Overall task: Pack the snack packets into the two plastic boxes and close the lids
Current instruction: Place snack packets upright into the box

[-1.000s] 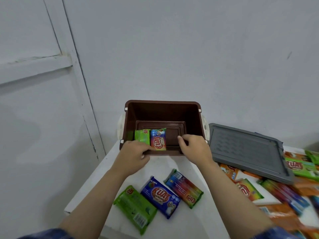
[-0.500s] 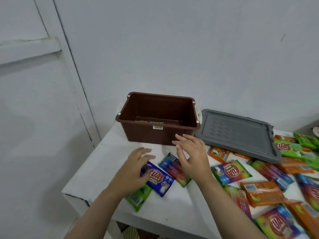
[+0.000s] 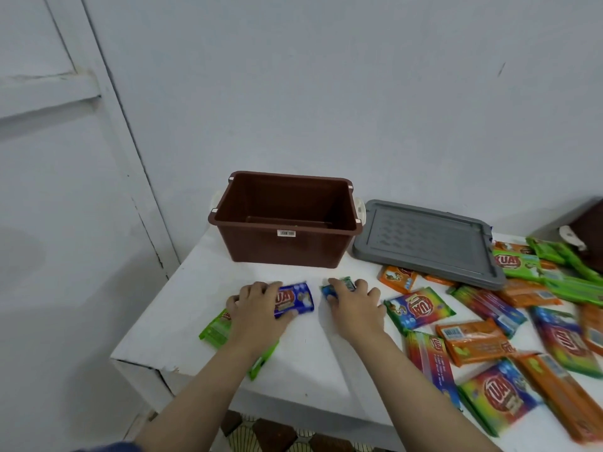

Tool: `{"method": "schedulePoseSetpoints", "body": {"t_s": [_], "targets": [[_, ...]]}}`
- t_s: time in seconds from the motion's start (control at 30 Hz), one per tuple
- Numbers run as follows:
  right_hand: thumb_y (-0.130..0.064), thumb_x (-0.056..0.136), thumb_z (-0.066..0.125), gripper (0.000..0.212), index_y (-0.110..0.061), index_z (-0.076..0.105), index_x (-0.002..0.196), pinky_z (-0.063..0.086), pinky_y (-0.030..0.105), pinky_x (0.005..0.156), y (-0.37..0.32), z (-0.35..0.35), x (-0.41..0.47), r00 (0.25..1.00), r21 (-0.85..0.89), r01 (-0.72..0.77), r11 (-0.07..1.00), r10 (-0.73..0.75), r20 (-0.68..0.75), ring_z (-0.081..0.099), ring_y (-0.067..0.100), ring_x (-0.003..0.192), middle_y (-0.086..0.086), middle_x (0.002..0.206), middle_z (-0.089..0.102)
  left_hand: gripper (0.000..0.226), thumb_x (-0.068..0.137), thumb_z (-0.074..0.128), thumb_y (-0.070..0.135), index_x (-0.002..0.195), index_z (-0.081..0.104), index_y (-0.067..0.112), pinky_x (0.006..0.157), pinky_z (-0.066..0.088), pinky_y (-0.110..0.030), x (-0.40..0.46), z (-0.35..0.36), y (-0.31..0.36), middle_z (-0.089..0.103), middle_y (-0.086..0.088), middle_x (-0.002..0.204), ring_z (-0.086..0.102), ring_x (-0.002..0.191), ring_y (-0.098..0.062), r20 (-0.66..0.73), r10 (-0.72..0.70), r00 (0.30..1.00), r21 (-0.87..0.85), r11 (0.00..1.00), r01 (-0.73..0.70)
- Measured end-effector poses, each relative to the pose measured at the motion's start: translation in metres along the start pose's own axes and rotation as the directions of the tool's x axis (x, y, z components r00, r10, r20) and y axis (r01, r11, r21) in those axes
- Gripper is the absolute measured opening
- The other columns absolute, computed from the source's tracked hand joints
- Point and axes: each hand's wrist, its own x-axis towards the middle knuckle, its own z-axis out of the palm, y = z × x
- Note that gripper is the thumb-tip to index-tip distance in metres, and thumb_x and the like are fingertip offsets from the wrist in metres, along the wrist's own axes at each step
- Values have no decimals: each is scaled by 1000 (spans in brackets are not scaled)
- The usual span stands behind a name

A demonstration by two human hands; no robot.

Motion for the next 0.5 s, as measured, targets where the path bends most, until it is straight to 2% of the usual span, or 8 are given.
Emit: {"method": "schedulePoseSetpoints", "body": {"t_s": [0.03, 0.07, 0.17, 0.23, 0.3, 0.4, 0.5], "targets": [[-54, 97, 39, 49, -43, 27, 144, 35, 49, 100, 1, 2, -2, 1000, -27, -18, 999, 19, 24, 33, 33, 127, 11, 141, 36, 59, 86, 47, 63, 136, 38, 32, 98, 28, -43, 0, 2, 5, 47, 1, 129, 41, 118, -23, -67, -77, 995, 59, 995, 81], [-56, 95, 43, 55, -43, 24, 145, 35, 48, 101, 1, 3, -3, 998, -49, -23, 999, 26, 54, 33, 33, 127, 12, 140, 35, 62, 86, 45, 63, 137, 36, 29, 95, 29, -42, 1, 4, 9, 48, -2, 128, 43, 115, -25, -105, -96, 990, 109, 988, 107], [-44, 93, 56, 65, -47, 19, 146, 37, 49, 101, 0, -2, -2, 992, -23, -36, 999, 39, 121, 31, 33, 129, 12, 141, 32, 74, 88, 48, 58, 149, 18, 28, 94, 33, -37, 9, 7, 12, 46, -7, 129, 42, 114, -26, -44, 43, 998, 160, 987, -36], [-34, 93, 57, 70, -51, 15, 145, 39, 49, 100, 0, -6, -2, 996, 91, -20, 996, 12, 84, 33, 33, 127, 11, 140, 32, 76, 89, 52, 53, 151, 14, 30, 90, 38, -34, 15, 3, 12, 47, -7, 128, 45, 111, -25, -30, 87, 996, 137, 987, -82], [-29, 91, 60, 77, -54, 10, 143, 45, 44, 99, 1, -5, -7, 997, 278, 63, 959, -48, -61, 36, 30, 124, 7, 136, 30, 76, 90, 54, 50, 151, 14, 30, 86, 42, -31, 14, 2, 10, 46, -6, 128, 46, 108, -24, -117, 101, 988, 34, 995, -98], [-25, 88, 69, 82, -56, 15, 141, 46, 31, 99, 1, -2, -13, 941, 520, 237, 821, -61, -332, 37, 20, 130, -4, 141, 24, 76, 87, 61, 47, 147, 19, 30, 84, 45, -22, 6, 4, 9, 42, -2, 132, 46, 115, -16, -307, 61, 950, -308, 938, -159], [-25, 88, 69, 86, -65, 11, 137, 43, 30, 104, 2, 7, -21, 915, 567, 298, 768, -60, -399, 35, 17, 136, -11, 146, 19, 83, 80, 71, 44, 143, 16, 40, 86, 43, -17, -2, 8, 5, 39, 7, 130, 40, 113, -2, -360, 33, 932, -482, 849, -216]]}}
